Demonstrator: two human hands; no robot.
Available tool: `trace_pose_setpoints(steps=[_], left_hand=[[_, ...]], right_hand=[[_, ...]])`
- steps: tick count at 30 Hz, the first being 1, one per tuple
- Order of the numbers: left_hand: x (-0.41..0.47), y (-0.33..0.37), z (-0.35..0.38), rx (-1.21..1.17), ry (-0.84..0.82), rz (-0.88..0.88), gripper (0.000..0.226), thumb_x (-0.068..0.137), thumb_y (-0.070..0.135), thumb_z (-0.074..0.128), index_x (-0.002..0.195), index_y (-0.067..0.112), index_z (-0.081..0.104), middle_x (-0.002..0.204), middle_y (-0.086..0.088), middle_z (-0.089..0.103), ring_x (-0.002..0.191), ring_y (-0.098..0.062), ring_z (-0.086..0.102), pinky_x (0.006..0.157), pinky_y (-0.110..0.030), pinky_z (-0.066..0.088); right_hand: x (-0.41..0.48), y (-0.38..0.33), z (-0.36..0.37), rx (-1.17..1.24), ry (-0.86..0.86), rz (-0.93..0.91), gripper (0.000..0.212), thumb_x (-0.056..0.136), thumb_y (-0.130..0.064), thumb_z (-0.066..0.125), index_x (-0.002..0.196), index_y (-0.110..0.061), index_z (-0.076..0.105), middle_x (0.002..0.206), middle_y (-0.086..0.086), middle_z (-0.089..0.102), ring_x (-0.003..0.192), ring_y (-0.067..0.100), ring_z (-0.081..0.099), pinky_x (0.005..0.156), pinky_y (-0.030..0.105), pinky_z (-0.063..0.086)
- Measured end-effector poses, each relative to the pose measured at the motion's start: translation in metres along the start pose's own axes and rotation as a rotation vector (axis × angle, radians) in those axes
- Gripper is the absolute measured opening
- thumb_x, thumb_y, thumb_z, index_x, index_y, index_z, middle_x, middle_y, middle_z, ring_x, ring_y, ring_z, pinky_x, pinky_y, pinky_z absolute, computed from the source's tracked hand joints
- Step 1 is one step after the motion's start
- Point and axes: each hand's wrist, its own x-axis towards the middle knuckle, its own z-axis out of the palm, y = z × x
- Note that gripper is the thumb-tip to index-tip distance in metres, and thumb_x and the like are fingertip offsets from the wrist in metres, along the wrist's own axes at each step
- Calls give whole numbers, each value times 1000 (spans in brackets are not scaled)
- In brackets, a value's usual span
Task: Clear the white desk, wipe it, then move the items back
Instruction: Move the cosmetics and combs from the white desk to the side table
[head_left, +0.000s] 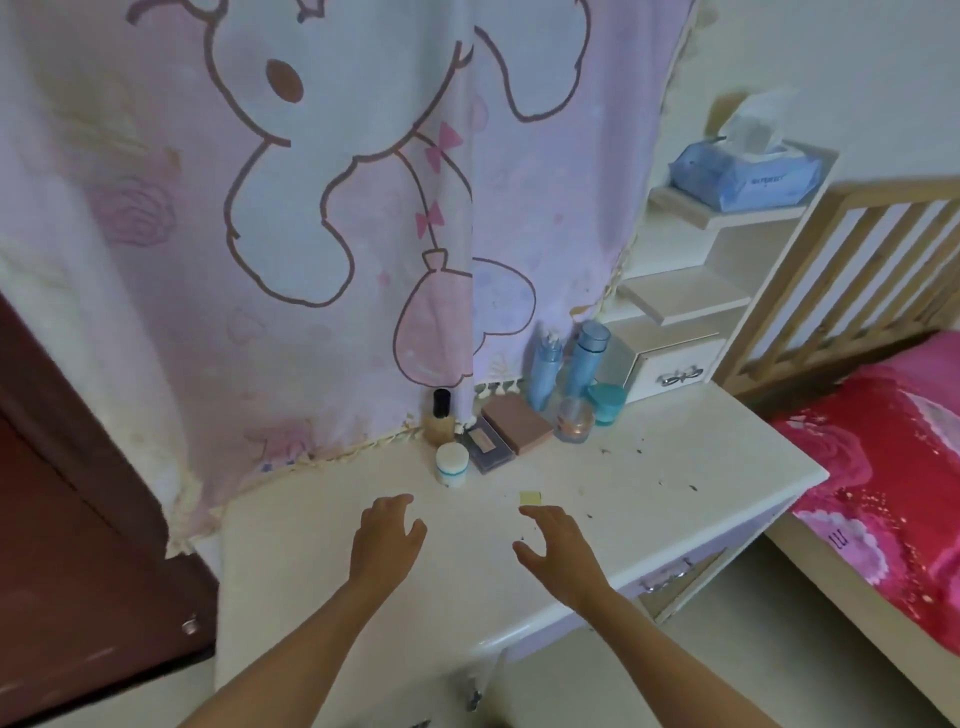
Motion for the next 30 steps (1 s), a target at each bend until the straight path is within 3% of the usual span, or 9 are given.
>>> trace_pose_setpoints(steps=[11, 19, 26, 30], left_hand=[[85, 58, 56, 33, 59, -138, 59, 85, 32, 59, 137, 17, 34, 138, -6, 36, 122, -24, 38, 97, -33, 38], [107, 54, 70, 87, 36, -198, 63, 82, 31, 60, 137, 21, 33, 133, -7, 40, 117, -27, 41, 91, -36, 40], [105, 47, 67, 16, 63, -225, 62, 82, 28, 59, 138, 22, 33, 132, -4, 43, 116, -25, 42, 92, -33, 40], [86, 30, 43, -68, 184, -268, 62, 79, 27, 63, 135, 24, 38, 131, -2, 45, 115, -23, 44, 91, -33, 40]], right_hand=[[111, 58, -18, 67, -173, -103, 44, 91, -28, 51, 133, -21, 39, 137, -2, 41, 124, 14, 37, 99, 18, 30], [130, 71, -11, 141, -245, -106, 43, 91, -27, 51, 133, -22, 39, 137, -4, 40, 125, 11, 37, 100, 20, 35], [140, 60, -1, 153, -271, -110, 42, 91, -24, 51, 131, -19, 41, 134, -3, 42, 123, 13, 40, 97, 20, 36], [158, 25, 8, 186, -270, -202, 46, 89, -19, 54, 133, -15, 40, 128, 0, 43, 120, 13, 40, 93, 18, 31]])
